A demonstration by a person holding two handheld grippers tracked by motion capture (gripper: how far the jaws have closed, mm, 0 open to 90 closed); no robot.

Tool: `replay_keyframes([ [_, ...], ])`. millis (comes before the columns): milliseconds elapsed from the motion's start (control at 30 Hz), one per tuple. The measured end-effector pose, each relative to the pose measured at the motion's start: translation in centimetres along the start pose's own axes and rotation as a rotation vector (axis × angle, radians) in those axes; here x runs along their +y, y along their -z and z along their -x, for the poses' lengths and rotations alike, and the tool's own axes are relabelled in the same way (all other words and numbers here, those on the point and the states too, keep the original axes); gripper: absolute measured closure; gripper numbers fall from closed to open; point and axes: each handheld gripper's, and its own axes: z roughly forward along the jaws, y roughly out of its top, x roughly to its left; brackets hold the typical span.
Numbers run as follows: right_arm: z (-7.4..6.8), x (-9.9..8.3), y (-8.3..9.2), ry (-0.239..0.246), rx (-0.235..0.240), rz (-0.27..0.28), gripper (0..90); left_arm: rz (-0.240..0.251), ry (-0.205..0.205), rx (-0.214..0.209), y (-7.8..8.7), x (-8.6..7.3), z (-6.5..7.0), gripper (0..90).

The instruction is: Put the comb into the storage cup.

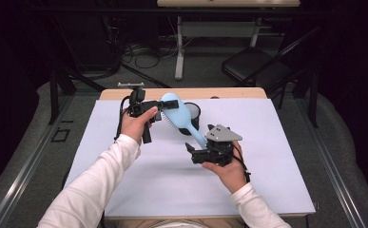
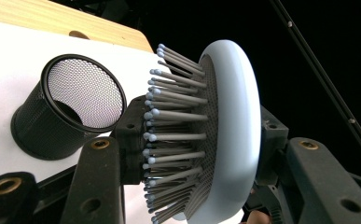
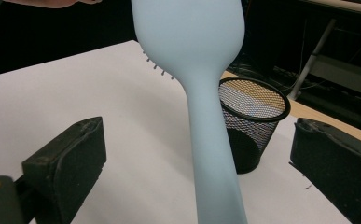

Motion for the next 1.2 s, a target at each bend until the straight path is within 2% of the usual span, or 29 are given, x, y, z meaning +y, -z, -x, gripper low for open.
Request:
replay_keyframes([
  [200, -0.18, 0.12, -0.02, -0.003, 0.021, -0.007, 0.0, 0.007, -0.001, 0.002, -0.14, -0.07, 0.04, 50.4],
  [333, -0.39, 0.32, -0.06, -0.009, 0.015, -0.012, 0.0, 0.008, -0.002, 0.000, -0.22, -0.11, 0.07, 50.4],
  [400, -0.45, 0.34, -0.04, -0.011, 0.018, -0.013, 0.0, 0.003, -0.018, 0.000, -0.20, -0.08, -0.02, 50.4],
  [533, -0.45, 0.31, -0.05, -0.002, 0.006, -0.019, 0.0, 0.014, -0.004, -0.004, -0.22, -0.10, 0.12, 50.3],
  [700, -0.50, 0.33, 0.07, 0.006, 0.005, -0.014, 0.0, 0.013, -0.024, -0.002, -0.11, -0.05, 0.01, 50.4],
  [1200, -0.20, 0.29, 0.15, -0.012, -0.004, 0.001, 0.0, 0.009, -0.036, -0.002, -0.10, 0.03, -0.08, 50.4],
])
